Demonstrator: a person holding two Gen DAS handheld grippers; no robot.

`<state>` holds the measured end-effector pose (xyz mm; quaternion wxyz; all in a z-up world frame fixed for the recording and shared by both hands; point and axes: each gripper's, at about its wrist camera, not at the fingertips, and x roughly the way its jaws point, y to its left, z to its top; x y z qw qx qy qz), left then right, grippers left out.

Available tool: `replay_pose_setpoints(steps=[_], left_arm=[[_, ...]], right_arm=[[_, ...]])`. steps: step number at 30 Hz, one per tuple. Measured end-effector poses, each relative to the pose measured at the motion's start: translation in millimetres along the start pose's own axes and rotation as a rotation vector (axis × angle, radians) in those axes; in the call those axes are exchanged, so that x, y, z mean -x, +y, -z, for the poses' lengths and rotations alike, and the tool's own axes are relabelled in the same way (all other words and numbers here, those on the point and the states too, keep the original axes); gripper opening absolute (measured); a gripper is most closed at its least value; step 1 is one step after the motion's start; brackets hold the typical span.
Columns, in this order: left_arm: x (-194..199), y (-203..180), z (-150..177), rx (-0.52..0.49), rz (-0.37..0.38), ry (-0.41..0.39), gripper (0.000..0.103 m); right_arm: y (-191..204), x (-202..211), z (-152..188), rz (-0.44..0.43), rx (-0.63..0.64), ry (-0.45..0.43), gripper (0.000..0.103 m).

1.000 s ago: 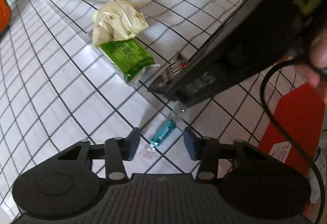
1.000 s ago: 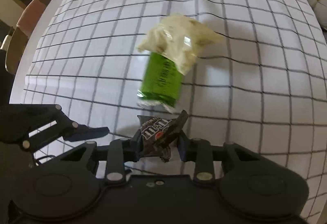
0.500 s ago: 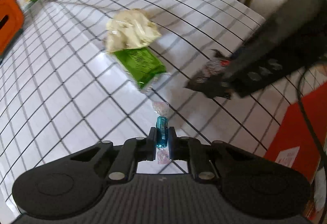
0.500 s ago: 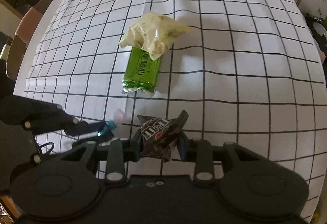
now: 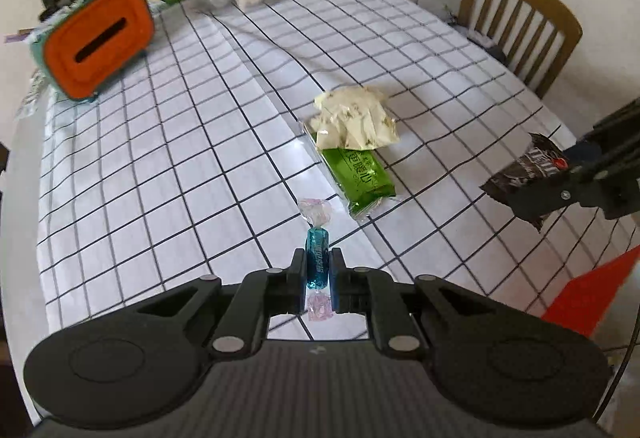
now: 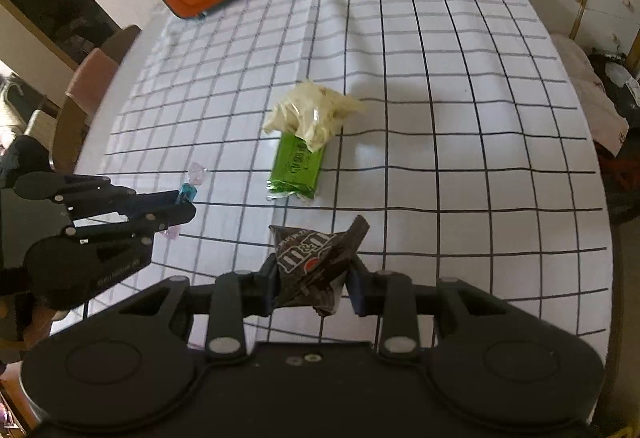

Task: Organize snacks
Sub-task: 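Carry the blue candy with the left tool while the right tool carries the M&M's packet into the box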

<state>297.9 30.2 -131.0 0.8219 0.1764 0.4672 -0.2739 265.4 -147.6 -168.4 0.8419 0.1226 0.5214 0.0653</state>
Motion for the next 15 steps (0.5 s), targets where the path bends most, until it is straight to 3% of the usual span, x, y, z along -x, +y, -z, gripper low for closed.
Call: replay_pose_setpoints(steps=[15], left_arm=[[94.4, -49.0, 32.0, 0.113, 0.010, -0.075, 0.011]], right_arm=[[13.0, 75.0, 43.9, -0.099, 0.119, -0.059, 0.033]])
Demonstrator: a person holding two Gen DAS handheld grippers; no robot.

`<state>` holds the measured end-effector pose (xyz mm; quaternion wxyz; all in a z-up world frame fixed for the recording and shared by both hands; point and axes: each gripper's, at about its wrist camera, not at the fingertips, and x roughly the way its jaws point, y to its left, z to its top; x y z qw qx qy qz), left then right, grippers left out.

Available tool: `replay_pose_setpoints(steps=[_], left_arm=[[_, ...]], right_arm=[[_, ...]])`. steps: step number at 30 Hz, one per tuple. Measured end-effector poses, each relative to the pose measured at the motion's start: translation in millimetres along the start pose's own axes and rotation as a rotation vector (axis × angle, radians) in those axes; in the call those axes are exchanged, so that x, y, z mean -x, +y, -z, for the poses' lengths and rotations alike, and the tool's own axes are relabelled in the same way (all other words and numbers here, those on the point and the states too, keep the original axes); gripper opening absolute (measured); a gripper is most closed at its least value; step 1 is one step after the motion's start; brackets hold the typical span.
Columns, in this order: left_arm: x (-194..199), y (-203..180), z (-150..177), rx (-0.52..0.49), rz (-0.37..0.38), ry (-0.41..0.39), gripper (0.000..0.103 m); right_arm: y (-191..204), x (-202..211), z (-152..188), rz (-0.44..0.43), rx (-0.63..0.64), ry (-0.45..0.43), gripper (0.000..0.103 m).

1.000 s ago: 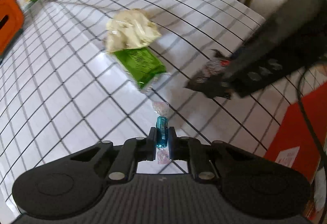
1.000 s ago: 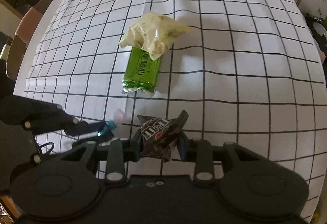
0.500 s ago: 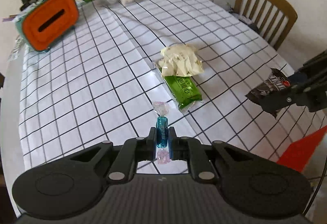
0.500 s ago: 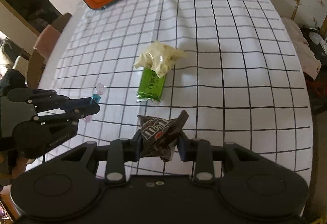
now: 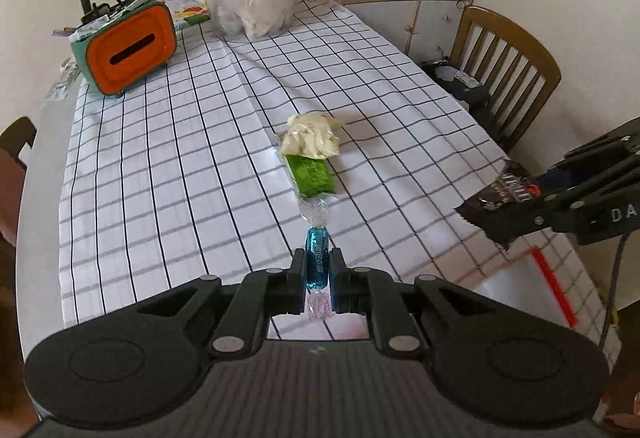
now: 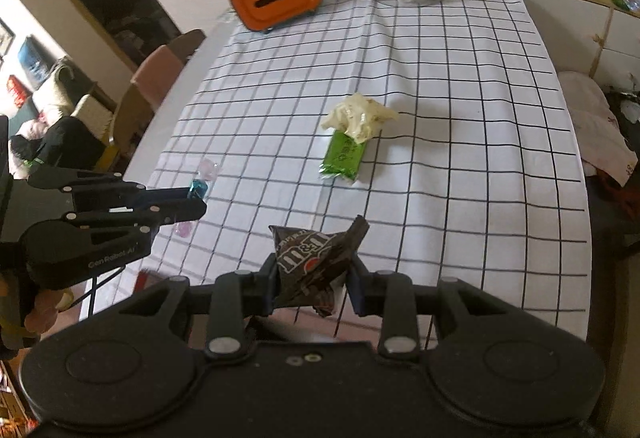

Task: Organize snacks
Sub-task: 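Carry the blue candy with the left tool while the right tool carries the M&M's packet into the box, then open both tools to drop the blue candy and M&M's packet into the box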

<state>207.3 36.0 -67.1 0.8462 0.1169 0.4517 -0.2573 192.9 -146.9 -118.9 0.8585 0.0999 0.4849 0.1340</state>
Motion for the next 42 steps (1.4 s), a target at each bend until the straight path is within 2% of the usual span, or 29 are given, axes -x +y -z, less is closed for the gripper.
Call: replay_pose_setpoints(steps=[9, 23, 33, 42], left_arm=[[24.5, -33.5, 37.1, 0.083, 0.022, 0.030, 0.011], [-1.9, -58.2, 86.1, 0.165, 0.002, 0.191, 0.011], [-20.8, -63.0, 103.3, 0.188, -0.028, 0.281, 0.011], [-34.4, -59.7, 106.4, 0.208, -0.024, 0.353, 0.011]], right_arm=[[5.7, 16.8, 32.8, -0.051, 0.041, 0.015, 0.033], [30.4, -16.5, 90.4, -0.082, 0.130, 0.141, 0.032], [47.2, -40.6, 111.3, -0.055, 0.198, 0.195, 0.032], [49.1, -46.0, 110.7, -0.034, 0.235, 0.209, 0.033]])
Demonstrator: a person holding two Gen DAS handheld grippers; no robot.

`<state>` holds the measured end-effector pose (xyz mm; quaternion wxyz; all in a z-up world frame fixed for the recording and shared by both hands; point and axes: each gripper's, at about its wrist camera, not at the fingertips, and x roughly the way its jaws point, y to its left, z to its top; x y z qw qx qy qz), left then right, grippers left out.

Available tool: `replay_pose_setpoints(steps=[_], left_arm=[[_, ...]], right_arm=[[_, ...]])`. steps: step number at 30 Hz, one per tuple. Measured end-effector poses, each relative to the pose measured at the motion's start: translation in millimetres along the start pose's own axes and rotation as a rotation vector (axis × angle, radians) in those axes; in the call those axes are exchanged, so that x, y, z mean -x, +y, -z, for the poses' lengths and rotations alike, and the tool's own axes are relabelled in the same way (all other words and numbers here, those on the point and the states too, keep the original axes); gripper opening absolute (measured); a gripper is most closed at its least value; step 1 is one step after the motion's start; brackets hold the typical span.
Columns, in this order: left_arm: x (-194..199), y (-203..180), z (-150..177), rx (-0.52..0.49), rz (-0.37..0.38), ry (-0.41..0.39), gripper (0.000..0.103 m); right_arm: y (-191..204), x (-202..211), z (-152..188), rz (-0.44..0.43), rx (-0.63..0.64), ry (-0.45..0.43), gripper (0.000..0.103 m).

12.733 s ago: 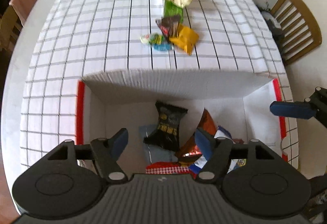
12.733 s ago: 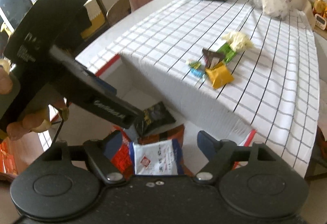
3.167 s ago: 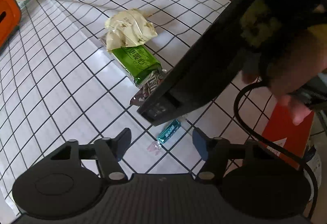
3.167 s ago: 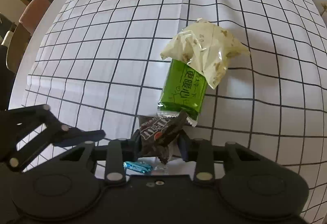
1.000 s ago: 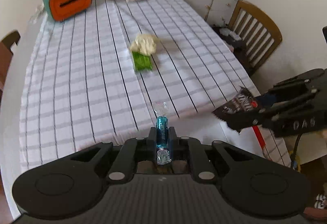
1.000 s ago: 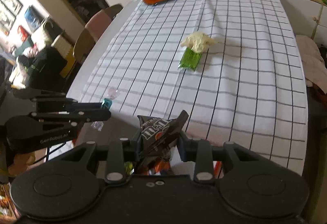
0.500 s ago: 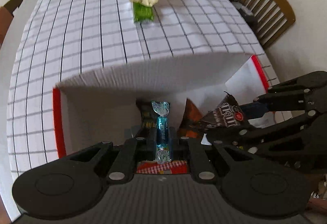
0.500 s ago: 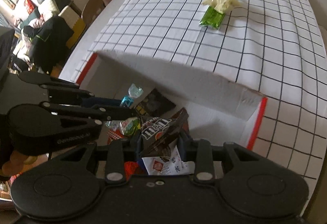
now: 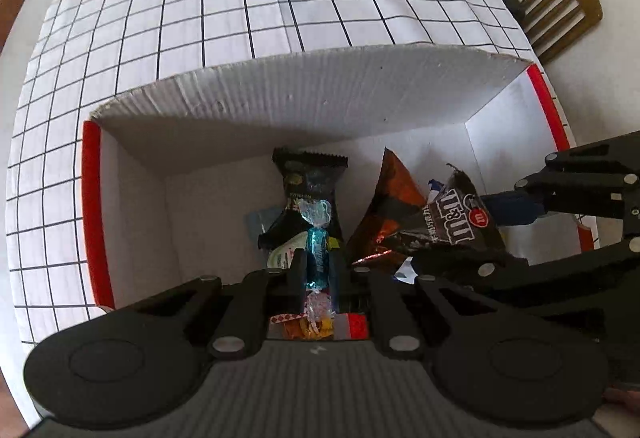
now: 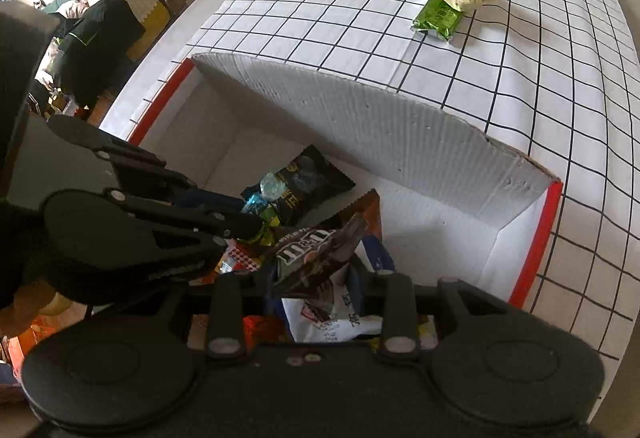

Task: Organize snacks
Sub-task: 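Open both tools to drop the blue candy and M&M's packet into the box, then move both tools back over the green bar and cream packet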

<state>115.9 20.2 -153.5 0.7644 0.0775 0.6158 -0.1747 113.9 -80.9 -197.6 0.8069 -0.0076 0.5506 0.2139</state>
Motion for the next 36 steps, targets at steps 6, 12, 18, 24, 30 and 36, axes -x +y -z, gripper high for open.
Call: replay_pose_setpoints(steps=[6, 12, 18, 24, 30, 36], left_arm=[[-1.1, -1.4, -1.8, -0.011, -0.007, 0.000, 0.011], [3.8, 0.1, -1.8, -0.023, -0.007, -0.013, 0.024], [19.5, 0.1, -0.3, -0.028, -0.008, -0.064, 0.042], [39.9, -0.9, -1.2, -0.034, -0.029, -0.136, 0.056], [63.5, -0.8, -11.1, -0.038, -0.054, -0.211, 0.071], [81.7, 6.1, -32.0, -0.032, -0.081, -0.271, 0.077]], right_arm=[[-2.0, 0.5, 0.0, 0.001, -0.011, 0.012, 0.037], [-3.5, 5.7, 0.8, -0.015, -0.015, 0.014, 0.040], [-8.6, 19.8, -1.8, -0.036, -0.022, -0.007, 0.042], [-14.9, 39.1, -6.9, -0.055, -0.035, -0.052, 0.047], [-19.6, 63.2, -15.9, -0.055, -0.033, -0.133, 0.073], [-31.4, 83.4, -35.3, -0.026, -0.042, -0.199, 0.082]])
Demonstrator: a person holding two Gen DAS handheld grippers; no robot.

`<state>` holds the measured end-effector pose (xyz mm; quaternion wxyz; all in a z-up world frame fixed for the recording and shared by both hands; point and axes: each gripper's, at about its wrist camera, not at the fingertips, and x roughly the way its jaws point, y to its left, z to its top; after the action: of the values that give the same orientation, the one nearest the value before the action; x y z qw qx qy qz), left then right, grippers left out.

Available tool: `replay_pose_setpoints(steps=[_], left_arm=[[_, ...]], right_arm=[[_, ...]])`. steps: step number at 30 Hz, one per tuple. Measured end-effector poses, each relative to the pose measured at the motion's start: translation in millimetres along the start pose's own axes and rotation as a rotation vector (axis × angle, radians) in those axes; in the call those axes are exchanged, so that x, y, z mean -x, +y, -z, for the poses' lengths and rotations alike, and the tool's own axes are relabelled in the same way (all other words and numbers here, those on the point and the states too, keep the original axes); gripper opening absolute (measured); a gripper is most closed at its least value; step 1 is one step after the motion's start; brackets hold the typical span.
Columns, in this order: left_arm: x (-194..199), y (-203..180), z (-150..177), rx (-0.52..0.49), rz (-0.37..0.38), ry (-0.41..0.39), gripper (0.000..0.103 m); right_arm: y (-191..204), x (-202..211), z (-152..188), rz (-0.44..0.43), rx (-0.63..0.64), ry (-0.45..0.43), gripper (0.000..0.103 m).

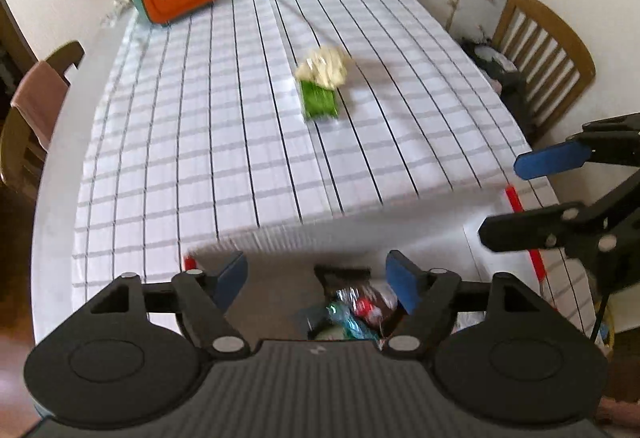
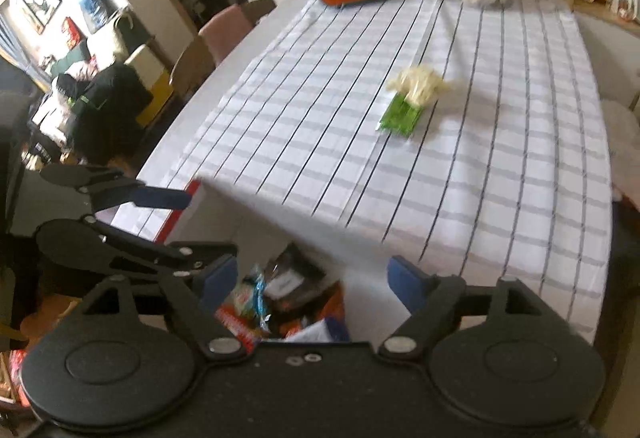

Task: Organize snacks
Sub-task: 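Move both tools back over the green bar and cream packet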

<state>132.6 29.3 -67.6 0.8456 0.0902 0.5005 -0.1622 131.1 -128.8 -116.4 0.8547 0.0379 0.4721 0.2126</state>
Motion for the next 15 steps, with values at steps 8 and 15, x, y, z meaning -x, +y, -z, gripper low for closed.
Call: replay_pose_setpoints(steps=[8, 15], left_arm=[[-4.8, 13.1, -40.9, 0.035, -0.044, -0.045, 0.081], [-27.4, 17.0, -76.1, 0.008, -0.075, -0.056, 0.081]], right_arm=[[-30.3, 3.7, -44.0, 0.029, -0.011, -0.058, 0.086], [-51.6, -14.8, -85.1, 0.060, -0.023, -0.065, 0.086]])
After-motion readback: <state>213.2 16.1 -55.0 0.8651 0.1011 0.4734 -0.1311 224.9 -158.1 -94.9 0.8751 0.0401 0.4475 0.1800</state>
